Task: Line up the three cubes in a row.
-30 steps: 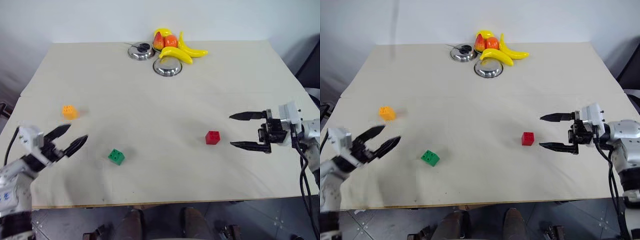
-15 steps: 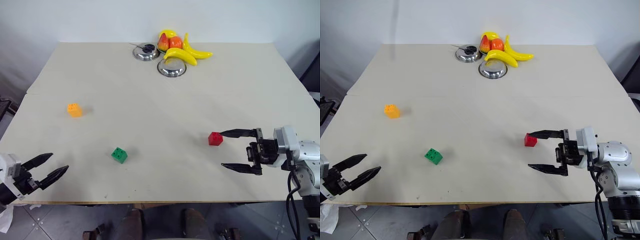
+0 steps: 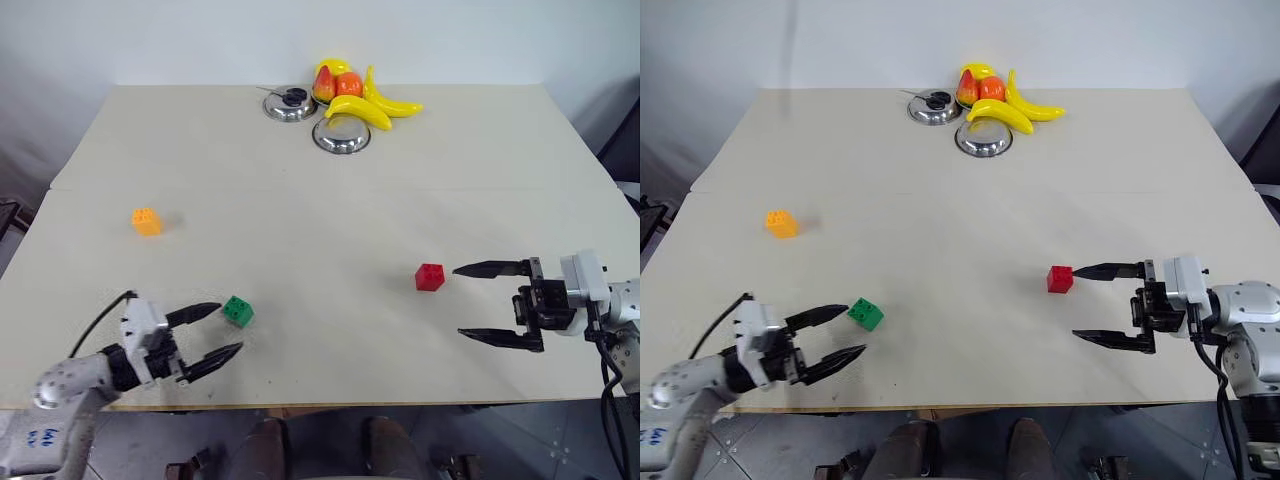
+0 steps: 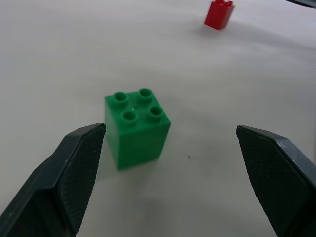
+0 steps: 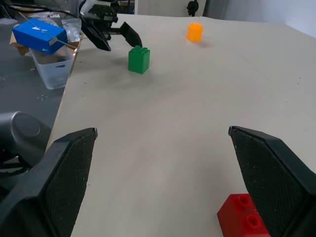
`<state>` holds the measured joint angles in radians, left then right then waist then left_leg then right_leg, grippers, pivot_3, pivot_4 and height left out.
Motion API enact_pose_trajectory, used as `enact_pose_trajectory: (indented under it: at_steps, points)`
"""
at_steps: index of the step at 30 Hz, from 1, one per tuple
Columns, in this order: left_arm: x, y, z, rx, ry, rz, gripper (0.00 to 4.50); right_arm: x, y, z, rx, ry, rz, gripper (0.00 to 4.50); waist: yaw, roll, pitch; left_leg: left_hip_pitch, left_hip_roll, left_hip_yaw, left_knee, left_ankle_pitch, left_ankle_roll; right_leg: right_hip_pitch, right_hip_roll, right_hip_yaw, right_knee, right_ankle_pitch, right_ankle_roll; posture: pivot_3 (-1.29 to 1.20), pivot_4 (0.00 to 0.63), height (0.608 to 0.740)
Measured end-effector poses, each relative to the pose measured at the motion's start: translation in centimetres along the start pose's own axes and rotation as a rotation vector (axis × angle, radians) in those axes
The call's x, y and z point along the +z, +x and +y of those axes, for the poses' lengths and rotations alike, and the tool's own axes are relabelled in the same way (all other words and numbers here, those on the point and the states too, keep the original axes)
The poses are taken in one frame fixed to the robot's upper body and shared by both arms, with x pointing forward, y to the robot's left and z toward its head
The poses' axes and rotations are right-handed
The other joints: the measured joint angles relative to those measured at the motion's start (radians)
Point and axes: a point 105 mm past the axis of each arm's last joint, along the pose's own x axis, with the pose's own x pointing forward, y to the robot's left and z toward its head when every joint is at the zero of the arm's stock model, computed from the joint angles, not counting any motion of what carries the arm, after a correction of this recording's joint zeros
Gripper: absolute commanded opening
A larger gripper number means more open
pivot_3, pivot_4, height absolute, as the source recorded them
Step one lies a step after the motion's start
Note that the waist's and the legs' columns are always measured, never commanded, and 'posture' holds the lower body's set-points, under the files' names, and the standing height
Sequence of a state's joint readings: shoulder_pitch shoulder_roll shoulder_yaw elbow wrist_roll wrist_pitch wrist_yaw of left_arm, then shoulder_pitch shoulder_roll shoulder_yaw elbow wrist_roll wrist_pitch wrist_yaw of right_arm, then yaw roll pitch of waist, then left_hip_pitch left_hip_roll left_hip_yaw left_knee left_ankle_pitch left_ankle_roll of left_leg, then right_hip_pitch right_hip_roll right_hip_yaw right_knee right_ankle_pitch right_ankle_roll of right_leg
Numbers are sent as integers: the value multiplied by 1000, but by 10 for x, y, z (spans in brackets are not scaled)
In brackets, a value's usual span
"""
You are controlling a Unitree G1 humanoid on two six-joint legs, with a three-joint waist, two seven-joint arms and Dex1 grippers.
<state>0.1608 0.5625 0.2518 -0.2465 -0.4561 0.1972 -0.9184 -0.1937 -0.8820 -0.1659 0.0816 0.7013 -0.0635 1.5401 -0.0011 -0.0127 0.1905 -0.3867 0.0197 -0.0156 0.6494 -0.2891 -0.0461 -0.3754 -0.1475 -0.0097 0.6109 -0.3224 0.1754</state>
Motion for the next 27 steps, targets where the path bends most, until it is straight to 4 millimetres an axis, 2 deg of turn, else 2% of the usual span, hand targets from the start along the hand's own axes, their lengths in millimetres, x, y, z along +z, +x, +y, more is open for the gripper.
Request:
enact_pose_trajectory:
  at_steps: [1,4,11,13,16,19,21,24,27]
  points:
    - [-4,7,1,16,4,3,4500,0,0,0,1,0,1,4463,0,0,0,0,0,0,0,0,0,0,0,0,0,0,0,0,150,740]
    - [-11,18,7,83,14,3,3950,2,2,2,11,-6,1,4500,1,0,0,0,0,0,1,0,0,1,0,0,0,0,0,0,150,740]
    - [-15,16,8,95,16,27,1903,3,-8,3,-14,-6,38,4500,1,0,0,0,0,0,0,1,-2,0,0,0,0,0,0,0,150,740]
    - [-11,16,9,57,47,39,1498,3,-13,4,-33,-5,47,4500,2,0,0,0,0,0,1,1,-2,1,0,0,0,0,0,0,150,740]
    - [0,23,11,-17,90,27,1502,2,-17,5,-49,0,56,4500,9,0,0,0,-1,0,1,1,-2,1,0,0,0,0,0,0,150,740]
    - [15,43,10,-147,122,-12,1502,-3,-26,8,-80,19,81,4500,22,0,0,0,-1,0,2,1,-2,1,0,0,0,0,0,0,150,740]
    - [26,64,8,-285,162,-26,1502,-5,-36,12,-112,35,114,4500,31,0,0,0,-2,0,2,1,-2,2,0,0,1,0,0,0,150,740]
    - [44,107,-3,-507,257,-31,1502,-3,-50,17,-158,39,149,4500,45,1,0,-1,-2,0,4,2,-2,3,0,0,-1,2,3,0,150,740]
    - [46,136,-17,-619,288,-26,1502,1,-60,25,-190,45,177,4500,34,0,0,-1,-2,1,2,1,-1,3,0,0,-2,2,3,0,150,740]
